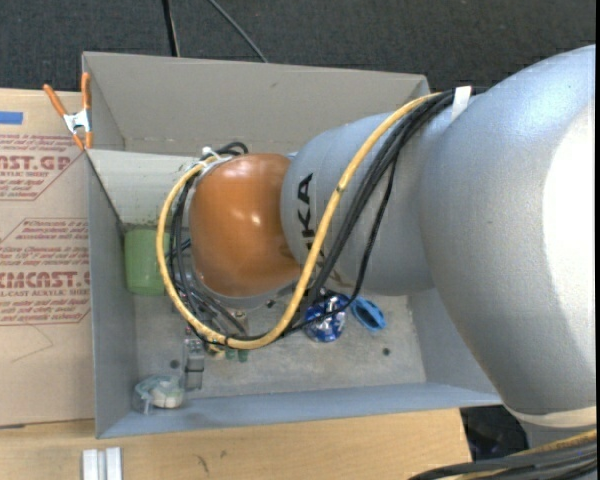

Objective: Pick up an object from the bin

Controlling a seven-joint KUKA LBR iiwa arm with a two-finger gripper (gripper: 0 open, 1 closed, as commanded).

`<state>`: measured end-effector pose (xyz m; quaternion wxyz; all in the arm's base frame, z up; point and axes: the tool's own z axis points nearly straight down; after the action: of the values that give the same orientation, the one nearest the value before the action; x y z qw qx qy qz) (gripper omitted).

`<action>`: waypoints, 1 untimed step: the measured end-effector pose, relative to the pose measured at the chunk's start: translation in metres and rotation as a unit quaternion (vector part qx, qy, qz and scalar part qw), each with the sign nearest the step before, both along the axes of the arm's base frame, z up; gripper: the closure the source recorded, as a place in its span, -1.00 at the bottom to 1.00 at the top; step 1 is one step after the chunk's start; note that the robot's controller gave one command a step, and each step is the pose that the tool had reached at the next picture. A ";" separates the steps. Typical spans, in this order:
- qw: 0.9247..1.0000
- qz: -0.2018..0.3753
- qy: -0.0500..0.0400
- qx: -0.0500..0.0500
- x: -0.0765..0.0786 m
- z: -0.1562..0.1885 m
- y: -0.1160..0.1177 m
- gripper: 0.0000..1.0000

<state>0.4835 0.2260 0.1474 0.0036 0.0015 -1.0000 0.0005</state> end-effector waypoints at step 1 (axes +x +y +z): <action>0.984 0.179 -0.002 0.000 0.022 -0.080 -0.084 -1.00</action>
Offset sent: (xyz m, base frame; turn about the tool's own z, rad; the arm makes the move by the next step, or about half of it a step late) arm 0.0227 -0.0810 -0.0774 -0.3626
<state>0.5057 0.1425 0.0676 0.0017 0.1802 -0.9836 0.0011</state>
